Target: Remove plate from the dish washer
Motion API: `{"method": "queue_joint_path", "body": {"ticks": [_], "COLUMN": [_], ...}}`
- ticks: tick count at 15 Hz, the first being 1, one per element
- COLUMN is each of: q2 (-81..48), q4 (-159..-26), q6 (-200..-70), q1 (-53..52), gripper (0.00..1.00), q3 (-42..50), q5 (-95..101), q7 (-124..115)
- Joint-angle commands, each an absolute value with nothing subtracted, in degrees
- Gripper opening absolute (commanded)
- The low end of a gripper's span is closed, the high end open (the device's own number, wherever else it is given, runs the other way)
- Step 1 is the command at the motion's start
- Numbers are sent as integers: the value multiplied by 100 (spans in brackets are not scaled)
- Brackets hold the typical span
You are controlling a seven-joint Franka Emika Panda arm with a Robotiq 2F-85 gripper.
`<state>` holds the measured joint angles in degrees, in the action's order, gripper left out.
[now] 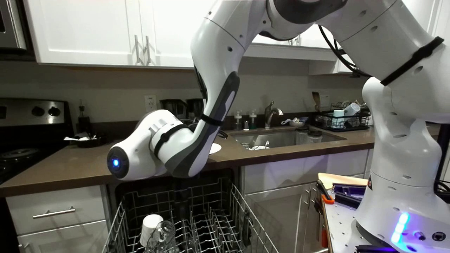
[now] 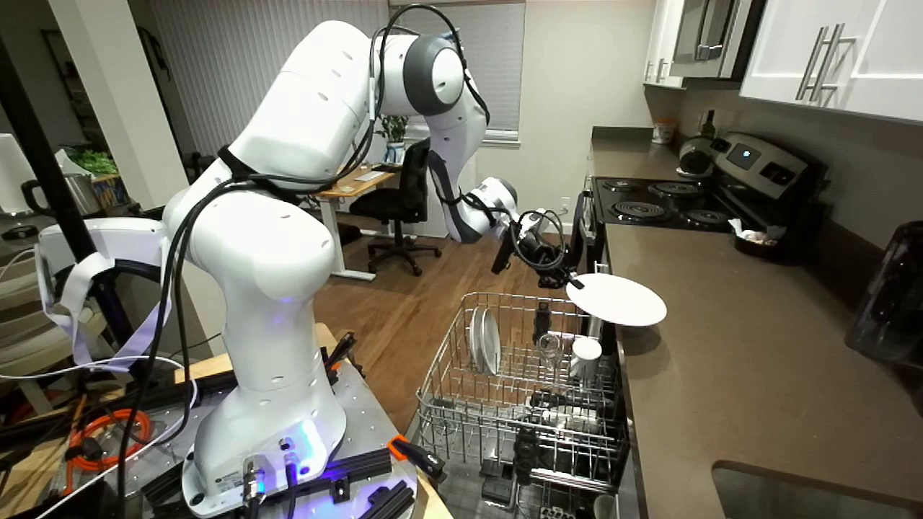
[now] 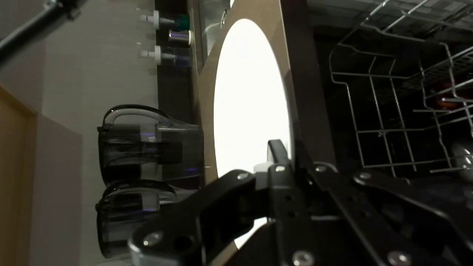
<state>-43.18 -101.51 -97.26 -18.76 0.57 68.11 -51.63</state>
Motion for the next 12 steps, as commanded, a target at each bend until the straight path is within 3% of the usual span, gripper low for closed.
{"method": "queue_joint_path", "body": {"ticks": [1,12], "q2": [-4105,-4305], "q4": [-10420,-10155], "q6": [-10298,-11625], "q1": [-1428,-638], "gripper": [5,4], "q3": [-31,69], "q5": [7290,8029], "q7": [-5370,-5099]}}
